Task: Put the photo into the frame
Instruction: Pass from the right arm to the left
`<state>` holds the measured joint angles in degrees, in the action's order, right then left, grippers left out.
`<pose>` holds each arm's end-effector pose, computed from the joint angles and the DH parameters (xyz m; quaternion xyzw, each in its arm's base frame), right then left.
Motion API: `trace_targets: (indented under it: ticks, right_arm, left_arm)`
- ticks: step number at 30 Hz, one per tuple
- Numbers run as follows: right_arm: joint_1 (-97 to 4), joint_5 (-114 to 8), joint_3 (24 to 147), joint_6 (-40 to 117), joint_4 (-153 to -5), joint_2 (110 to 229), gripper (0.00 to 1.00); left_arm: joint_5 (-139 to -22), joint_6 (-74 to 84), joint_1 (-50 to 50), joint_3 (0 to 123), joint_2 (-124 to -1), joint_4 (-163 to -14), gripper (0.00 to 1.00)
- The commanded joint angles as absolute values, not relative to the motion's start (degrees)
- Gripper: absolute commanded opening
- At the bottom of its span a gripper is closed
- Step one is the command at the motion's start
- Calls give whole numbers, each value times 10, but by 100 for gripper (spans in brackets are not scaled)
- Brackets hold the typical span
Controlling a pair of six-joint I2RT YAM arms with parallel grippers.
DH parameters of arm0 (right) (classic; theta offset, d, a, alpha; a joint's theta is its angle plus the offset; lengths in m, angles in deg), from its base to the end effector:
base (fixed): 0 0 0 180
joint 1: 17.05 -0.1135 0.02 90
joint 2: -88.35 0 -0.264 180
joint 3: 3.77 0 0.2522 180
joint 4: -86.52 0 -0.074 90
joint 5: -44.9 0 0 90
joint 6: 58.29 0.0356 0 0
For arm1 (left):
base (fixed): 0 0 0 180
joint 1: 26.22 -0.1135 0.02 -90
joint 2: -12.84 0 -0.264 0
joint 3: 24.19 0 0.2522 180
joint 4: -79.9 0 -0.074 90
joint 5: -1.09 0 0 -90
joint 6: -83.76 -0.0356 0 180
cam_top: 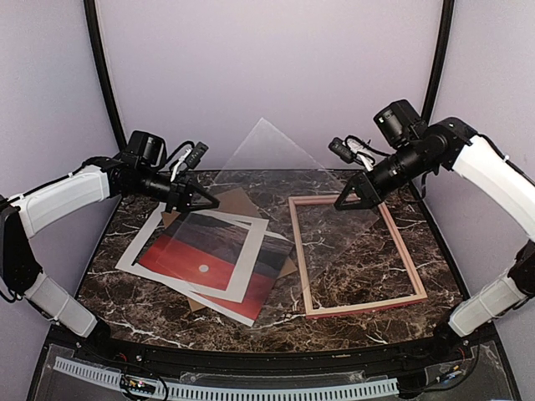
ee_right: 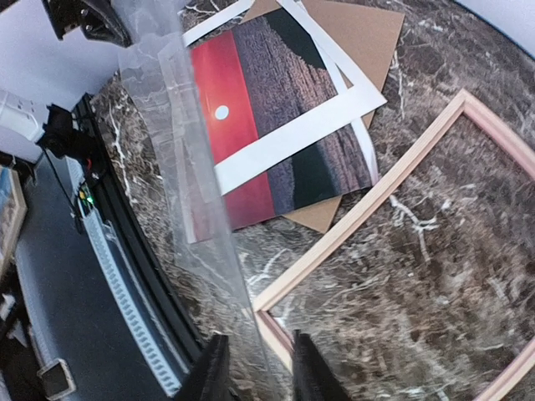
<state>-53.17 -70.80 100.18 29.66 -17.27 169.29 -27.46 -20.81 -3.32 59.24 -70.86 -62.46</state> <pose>0.2123 0.1741 0.3878 -0.3688 0.8513 0.2919 0.2324 0.2780 -0.1514 0.3188 0.4605 0.6594 -0.4852 0.3431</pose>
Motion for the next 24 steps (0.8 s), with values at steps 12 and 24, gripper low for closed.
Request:
trace_targets:
  ticks: [12,24]
  right_arm:
    - [-333,-527,906,461,-284,1653,80]
    - [-218,-385,758,481,-367,1737,78]
  left_arm:
    - [-378,166,-30,525,-590,-805,0]
    - [-470,268,-30,585,-542,-784,0]
